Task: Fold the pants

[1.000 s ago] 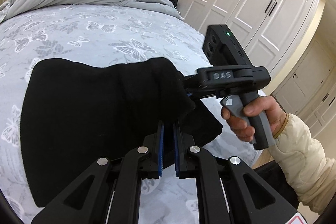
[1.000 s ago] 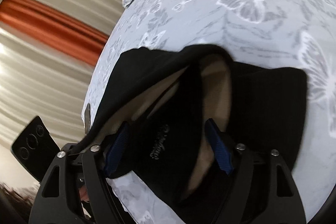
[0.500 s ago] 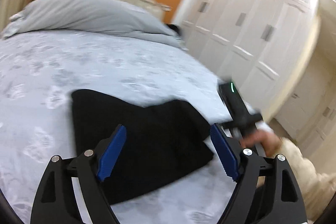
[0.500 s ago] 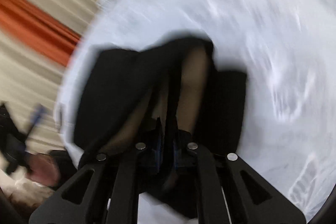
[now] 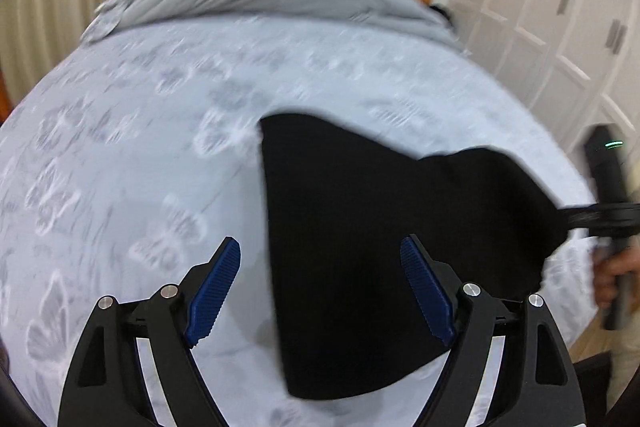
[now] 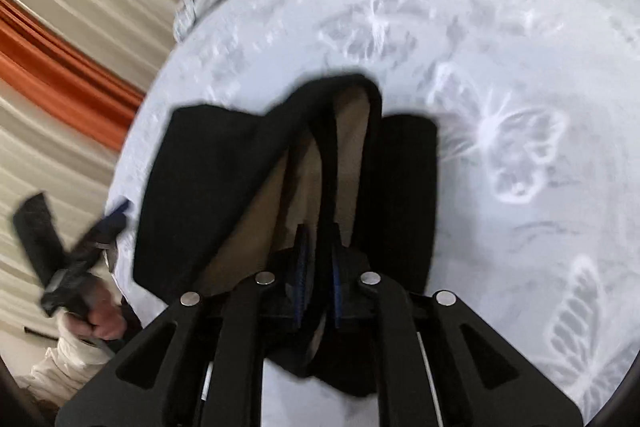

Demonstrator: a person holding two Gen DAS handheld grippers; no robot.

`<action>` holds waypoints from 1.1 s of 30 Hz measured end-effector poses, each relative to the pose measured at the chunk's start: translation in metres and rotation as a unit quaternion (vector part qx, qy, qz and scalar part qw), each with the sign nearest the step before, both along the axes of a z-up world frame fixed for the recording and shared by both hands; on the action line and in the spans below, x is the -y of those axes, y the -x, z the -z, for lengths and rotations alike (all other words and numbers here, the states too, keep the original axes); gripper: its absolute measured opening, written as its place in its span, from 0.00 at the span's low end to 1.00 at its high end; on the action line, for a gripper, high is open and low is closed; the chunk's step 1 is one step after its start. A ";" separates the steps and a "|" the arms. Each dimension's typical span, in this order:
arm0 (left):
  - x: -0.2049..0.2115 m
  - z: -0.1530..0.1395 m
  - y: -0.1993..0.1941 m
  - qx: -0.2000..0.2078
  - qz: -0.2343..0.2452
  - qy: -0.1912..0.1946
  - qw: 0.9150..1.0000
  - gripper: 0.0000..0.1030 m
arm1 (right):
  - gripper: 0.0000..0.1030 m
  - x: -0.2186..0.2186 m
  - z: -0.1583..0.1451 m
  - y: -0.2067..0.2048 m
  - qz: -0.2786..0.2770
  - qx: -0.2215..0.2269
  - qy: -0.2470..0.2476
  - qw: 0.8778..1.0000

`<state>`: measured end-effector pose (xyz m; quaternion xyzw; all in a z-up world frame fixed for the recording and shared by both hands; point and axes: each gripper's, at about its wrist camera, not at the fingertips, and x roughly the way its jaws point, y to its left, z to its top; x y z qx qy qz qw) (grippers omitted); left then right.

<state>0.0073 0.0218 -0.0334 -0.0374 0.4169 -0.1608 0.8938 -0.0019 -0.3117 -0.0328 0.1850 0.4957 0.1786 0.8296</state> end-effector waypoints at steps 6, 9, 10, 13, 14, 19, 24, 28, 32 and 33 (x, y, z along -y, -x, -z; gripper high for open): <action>-0.035 0.030 -0.007 -0.092 0.002 0.119 0.989 0.82 | 0.86 0.017 -0.004 0.005 0.016 -0.009 -0.081 0.997; -0.033 0.051 -0.012 -0.155 0.013 0.165 0.974 0.83 | 0.78 -0.009 0.008 -0.003 -0.018 -0.028 -0.071 0.997; -0.031 0.058 -0.015 -0.175 0.014 0.173 0.969 0.83 | 0.75 -0.016 0.010 -0.005 -0.027 -0.037 -0.071 0.996; -0.030 0.070 -0.015 -0.188 0.000 0.209 0.960 0.83 | 0.75 -0.023 0.009 -0.001 -0.041 -0.023 -0.069 0.996; -0.027 0.070 -0.016 -0.185 0.004 0.203 0.962 0.82 | 0.75 -0.025 0.014 -0.003 -0.036 -0.028 -0.055 0.997; -0.034 0.061 -0.015 -0.180 -0.006 0.218 0.959 0.39 | 0.10 -0.050 0.010 -0.001 -0.045 -0.010 -0.032 0.998; -0.053 0.051 -0.007 -0.195 0.002 0.251 0.948 0.50 | 0.13 -0.054 -0.015 0.015 -0.070 0.032 0.022 0.997; -0.041 0.064 0.000 -0.186 -0.011 0.173 0.967 0.64 | 0.25 -0.047 0.025 -0.001 -0.040 -0.033 0.028 0.998; -0.048 0.022 0.009 -0.097 -0.030 0.153 0.983 0.85 | 0.84 -0.040 -0.006 0.010 0.000 0.037 0.099 0.994; -0.050 0.020 0.007 -0.092 -0.036 0.155 0.983 0.85 | 0.85 -0.040 -0.006 0.008 0.003 0.037 0.107 0.994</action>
